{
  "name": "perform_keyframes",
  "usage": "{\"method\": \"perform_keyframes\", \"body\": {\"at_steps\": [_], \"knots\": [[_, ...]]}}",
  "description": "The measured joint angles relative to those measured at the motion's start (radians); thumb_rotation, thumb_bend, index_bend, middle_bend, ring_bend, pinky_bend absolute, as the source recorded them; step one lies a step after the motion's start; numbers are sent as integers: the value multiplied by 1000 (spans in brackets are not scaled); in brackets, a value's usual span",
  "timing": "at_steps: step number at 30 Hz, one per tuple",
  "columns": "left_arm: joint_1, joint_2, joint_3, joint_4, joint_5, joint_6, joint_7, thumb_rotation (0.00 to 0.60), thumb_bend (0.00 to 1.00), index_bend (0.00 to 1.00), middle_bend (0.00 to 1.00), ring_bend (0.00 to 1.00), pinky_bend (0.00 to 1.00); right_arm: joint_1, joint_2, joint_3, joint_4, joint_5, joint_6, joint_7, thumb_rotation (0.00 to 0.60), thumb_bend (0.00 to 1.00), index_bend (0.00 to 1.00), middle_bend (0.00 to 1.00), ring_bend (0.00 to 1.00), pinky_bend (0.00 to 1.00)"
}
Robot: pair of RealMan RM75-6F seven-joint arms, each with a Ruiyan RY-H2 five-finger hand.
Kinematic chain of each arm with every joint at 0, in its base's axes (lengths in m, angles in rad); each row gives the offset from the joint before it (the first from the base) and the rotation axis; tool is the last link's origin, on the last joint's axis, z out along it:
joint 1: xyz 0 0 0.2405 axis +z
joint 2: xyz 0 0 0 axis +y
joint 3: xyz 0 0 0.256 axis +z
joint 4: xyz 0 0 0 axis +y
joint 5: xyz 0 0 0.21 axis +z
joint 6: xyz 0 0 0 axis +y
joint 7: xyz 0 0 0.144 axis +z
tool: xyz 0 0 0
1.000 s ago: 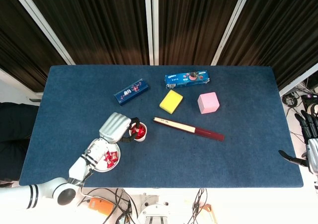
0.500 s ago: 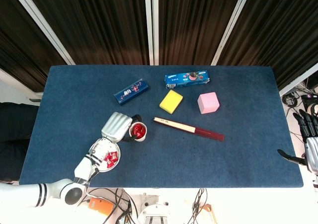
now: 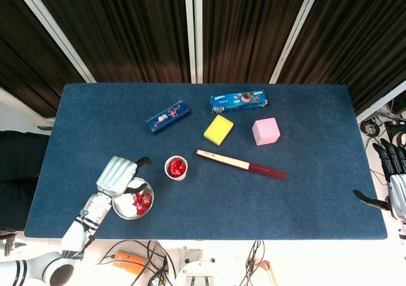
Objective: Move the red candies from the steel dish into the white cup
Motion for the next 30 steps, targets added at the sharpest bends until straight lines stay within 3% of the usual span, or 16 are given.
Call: {"method": "perform_keyframes", "body": {"at_steps": [9, 21, 30], "knots": [[40, -29, 88, 109, 37, -47, 2, 600, 197, 384, 932, 874, 898, 6, 3, -2, -12, -8, -4, -12, 600, 120, 0, 6, 0, 17], [34, -72, 106, 220, 67, -122, 30, 600, 221, 421, 932, 874, 898, -1, 6, -4, -26, -3, 1, -25, 600, 119, 0, 6, 0, 17], [32, -75, 103, 240, 60, -159, 14, 600, 230, 434, 932, 874, 898, -2, 10, -4, -39, 0, 0, -40, 600, 119, 0, 6, 0, 17]]}}
